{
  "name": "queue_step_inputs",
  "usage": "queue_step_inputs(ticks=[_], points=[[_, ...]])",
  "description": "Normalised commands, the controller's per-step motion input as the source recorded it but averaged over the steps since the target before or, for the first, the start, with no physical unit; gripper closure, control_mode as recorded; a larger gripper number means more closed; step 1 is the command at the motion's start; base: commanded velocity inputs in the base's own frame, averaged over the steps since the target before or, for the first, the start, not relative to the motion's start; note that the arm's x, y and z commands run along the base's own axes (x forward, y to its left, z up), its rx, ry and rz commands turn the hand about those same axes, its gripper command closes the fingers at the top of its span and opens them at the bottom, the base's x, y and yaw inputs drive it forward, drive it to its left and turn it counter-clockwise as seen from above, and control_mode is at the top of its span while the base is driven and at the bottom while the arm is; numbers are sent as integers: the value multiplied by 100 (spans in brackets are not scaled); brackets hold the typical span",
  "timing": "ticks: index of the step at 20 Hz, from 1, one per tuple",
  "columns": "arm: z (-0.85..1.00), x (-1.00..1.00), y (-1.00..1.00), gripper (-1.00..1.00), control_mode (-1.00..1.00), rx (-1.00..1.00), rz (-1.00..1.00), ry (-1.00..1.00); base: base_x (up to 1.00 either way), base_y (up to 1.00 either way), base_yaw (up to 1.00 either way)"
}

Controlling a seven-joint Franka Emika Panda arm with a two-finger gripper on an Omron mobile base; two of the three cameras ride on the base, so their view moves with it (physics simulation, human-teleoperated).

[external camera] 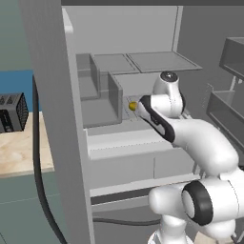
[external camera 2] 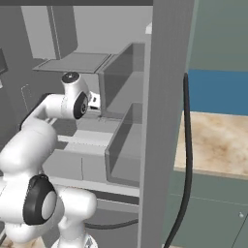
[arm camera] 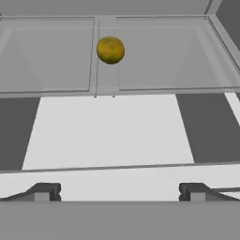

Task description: Place the cold items (bell pepper and orange) from the fridge in one tupperware on the dining counter. Place the warm items (kebab skewer and hot dog) in the stove area in another tupperware.

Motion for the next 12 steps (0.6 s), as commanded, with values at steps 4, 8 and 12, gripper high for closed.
queue_step_inputs(ticks=[4,8,12], points=[[-67,42,0,-100,-100,0,-5,-36,0,0,0],[25,43,0,-100,-100,0,-2,9,0,0,0],[23,61,0,-100,-100,1,0,15,0,0,0]])
